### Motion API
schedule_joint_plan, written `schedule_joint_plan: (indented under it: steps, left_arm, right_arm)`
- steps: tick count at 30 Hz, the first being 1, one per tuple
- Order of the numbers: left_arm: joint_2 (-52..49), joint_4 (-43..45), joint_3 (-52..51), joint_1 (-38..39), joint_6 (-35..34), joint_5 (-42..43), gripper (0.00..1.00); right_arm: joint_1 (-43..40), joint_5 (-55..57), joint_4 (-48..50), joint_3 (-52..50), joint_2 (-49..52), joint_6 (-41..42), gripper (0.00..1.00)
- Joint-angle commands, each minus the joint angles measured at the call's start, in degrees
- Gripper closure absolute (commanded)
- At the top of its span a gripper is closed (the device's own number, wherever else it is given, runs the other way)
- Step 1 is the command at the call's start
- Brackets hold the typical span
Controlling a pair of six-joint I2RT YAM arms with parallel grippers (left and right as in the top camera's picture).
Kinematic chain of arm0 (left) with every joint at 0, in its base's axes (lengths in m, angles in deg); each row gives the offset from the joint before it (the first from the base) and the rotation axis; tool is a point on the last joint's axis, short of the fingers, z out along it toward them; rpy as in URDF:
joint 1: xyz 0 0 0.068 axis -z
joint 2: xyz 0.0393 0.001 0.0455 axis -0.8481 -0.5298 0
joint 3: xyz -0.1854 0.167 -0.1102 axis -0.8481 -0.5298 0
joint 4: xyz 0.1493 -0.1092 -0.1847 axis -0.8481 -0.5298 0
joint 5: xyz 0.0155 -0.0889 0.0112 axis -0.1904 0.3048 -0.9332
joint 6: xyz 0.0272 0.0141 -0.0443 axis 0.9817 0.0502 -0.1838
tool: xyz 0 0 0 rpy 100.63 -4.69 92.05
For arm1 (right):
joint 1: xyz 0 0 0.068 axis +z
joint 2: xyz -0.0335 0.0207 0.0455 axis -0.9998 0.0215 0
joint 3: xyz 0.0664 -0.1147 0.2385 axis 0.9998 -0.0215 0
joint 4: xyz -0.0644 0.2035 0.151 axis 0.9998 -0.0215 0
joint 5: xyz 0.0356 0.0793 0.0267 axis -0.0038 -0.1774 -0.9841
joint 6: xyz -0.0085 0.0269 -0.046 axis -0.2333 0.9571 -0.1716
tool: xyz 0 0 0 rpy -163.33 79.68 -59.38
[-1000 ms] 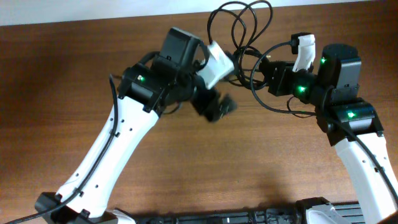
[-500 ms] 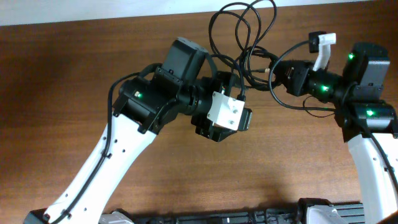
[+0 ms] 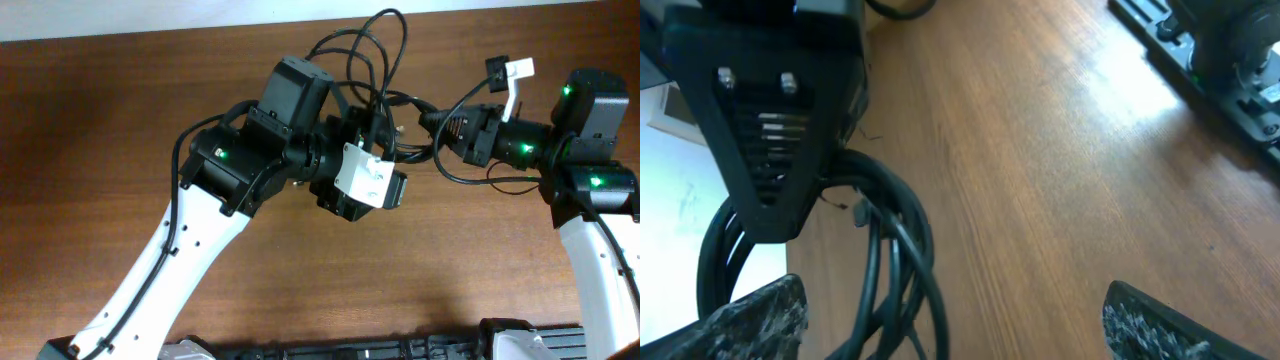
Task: Untangle cables
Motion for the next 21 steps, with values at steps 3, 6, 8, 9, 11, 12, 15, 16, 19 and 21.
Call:
schedule_joint_plan:
  steps: [3, 6, 8, 9, 11, 12, 15, 16, 19, 21]
  left_arm:
    - [0.37, 0.13, 0.66, 0.04, 0.85, -1.18, 0.04]
    - [-0.46, 0.09, 0.66, 0.04, 0.63, -1.20, 0.04]
    - [-0.72, 0.11, 0.66, 0.04, 0.66, -1.22, 0.04]
    - [-0.79, 0.13, 0.66, 0.04, 0.66, -1.40, 0.04]
    - [-0.79, 0.11, 0.66, 0.04, 0.63, -3.43, 0.05]
    - [-0.79, 0.00, 0.66, 0.04, 0.63, -4.20, 0.06]
    - [-0.94, -0.17, 0.66, 0.04, -0.87, -5.14, 0.11]
    - [-0.94, -0.42, 0.66, 0.04, -0.87, -5.11, 0.14]
    - [-0.98, -1.14, 0.66, 0.04, -0.87, -5.09, 0.28]
    - [-1.01, -1.55, 0.66, 0.04, -1.46, -5.09, 0.34]
  right_arm:
    - [0.92, -4.48, 0.87, 0.48, -0.74, -0.39, 0.96]
    - [3.43, -4.44, 2.23, 0.48, -0.74, -0.39, 0.96]
    - [4.57, -4.42, 3.08, 0.48, -0.74, -0.39, 0.96]
    - [4.96, -4.20, 3.23, 0.48, -0.74, -0.39, 0.96]
    - [5.16, -4.04, 3.41, 0.48, -0.74, -0.39, 0.96]
    - [5.16, -4.04, 3.41, 0.48, -0.74, -0.39, 0.96]
    - [5.16, -4.04, 3.45, 0.48, -0.74, -0.39, 0.96]
    - [5.16, -4.04, 3.52, 0.48, -0.74, -0.39, 0.96]
    - [5.16, -4.04, 4.04, 0.48, -0.74, -0.37, 0.96]
    - [5.16, -4.07, 4.09, 0.48, -0.74, -0.37, 0.96]
